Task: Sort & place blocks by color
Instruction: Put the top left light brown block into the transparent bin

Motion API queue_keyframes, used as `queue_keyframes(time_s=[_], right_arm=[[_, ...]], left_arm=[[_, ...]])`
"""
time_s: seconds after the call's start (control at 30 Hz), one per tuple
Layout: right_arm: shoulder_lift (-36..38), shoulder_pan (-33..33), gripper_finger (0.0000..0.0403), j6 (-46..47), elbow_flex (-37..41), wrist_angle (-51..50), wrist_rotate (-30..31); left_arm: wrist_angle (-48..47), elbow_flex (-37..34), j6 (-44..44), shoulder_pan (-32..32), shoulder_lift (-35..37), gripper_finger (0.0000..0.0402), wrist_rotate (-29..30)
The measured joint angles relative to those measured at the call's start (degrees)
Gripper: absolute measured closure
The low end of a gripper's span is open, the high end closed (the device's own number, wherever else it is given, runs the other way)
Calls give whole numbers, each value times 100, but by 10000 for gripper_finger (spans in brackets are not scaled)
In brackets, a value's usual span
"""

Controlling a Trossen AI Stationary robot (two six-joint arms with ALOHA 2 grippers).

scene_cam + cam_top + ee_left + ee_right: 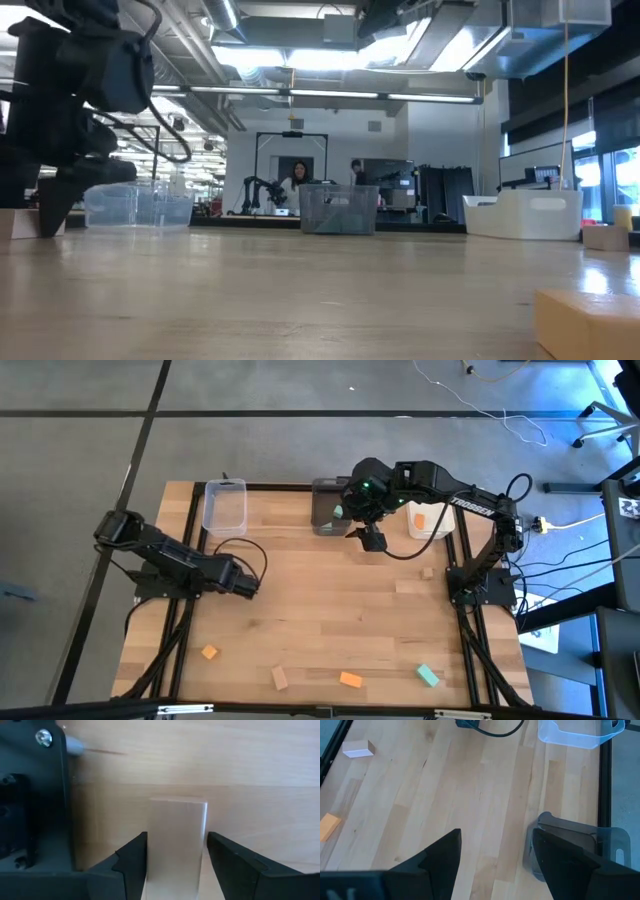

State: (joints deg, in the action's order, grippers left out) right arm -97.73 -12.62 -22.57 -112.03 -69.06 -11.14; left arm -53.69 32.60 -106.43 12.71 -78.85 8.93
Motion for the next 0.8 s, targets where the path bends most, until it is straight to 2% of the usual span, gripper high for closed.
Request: queue_keyframes(time_s=[0.33, 0.8], right_arm=[[0, 0, 158, 1, 0, 4, 0], [0, 0, 158, 2, 0, 4, -1]], left_arm=[[286, 9, 685, 0, -10, 205, 42], [305, 7, 645, -2, -15, 211, -19]])
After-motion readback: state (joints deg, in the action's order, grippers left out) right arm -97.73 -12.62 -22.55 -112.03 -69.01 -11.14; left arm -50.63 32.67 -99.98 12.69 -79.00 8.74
